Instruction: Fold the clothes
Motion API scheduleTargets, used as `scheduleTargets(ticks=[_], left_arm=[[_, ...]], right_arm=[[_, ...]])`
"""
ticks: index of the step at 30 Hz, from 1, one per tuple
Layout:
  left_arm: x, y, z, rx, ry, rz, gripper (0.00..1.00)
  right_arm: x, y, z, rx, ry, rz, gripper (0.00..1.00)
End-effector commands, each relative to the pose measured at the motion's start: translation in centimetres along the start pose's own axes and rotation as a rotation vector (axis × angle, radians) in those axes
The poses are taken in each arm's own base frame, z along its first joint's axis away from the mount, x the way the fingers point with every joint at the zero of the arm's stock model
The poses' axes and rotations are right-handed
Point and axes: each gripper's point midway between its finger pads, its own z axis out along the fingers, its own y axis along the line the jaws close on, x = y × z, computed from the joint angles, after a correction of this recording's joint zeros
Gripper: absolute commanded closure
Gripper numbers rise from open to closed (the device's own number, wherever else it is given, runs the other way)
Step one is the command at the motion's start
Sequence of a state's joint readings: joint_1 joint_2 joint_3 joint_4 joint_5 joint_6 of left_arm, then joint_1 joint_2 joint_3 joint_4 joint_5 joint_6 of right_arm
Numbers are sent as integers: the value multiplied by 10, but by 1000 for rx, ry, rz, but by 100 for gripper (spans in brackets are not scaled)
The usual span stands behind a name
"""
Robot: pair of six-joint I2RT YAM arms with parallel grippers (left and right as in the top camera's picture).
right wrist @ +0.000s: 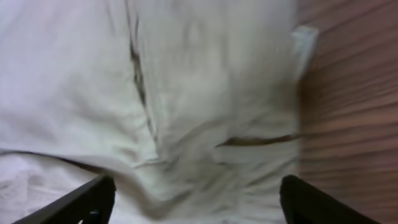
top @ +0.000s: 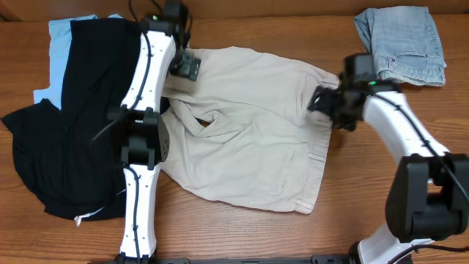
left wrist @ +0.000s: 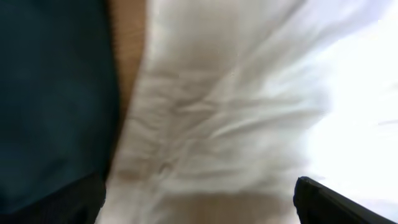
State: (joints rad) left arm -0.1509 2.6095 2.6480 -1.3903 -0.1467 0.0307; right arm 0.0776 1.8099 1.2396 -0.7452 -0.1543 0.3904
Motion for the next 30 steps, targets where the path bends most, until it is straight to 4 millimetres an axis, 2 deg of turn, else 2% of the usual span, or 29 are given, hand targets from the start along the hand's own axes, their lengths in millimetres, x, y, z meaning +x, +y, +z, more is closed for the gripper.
scheduleTargets(ticks=[1, 3, 7, 12, 15, 19, 23, 27, 30], left_arm=[[-22, -4, -49, 50, -121, -52, 0], [-27, -2, -73, 60, -166, -59, 0], [-32, 3, -108, 62, -244, -68, 0], [-34, 1, -132, 92, -300, -70, 0], [-34, -2, -134, 111, -305, -67, 0], [-33, -3, -134, 113, -299, -66, 0], [-33, -2, -134, 114, -300, -67, 0], [-34, -3, -134, 121, -302, -66, 0], [-34, -3, -134, 121, -304, -66, 0]], right_arm=[[26, 13, 17, -13, 41, -46, 22], [35, 15, 25, -15, 47, -66, 34], [51, 7, 38, -2, 67, -69, 52], [61, -5, 51, 23, 74, -58, 55], [55, -26, 58, 132, 36, 3, 55], [41, -40, 66, 174, -11, 34, 54], [20, -61, 70, 208, -81, 88, 49], [-11, -80, 72, 192, -170, 135, 44], [-40, -83, 66, 149, -263, 124, 42]])
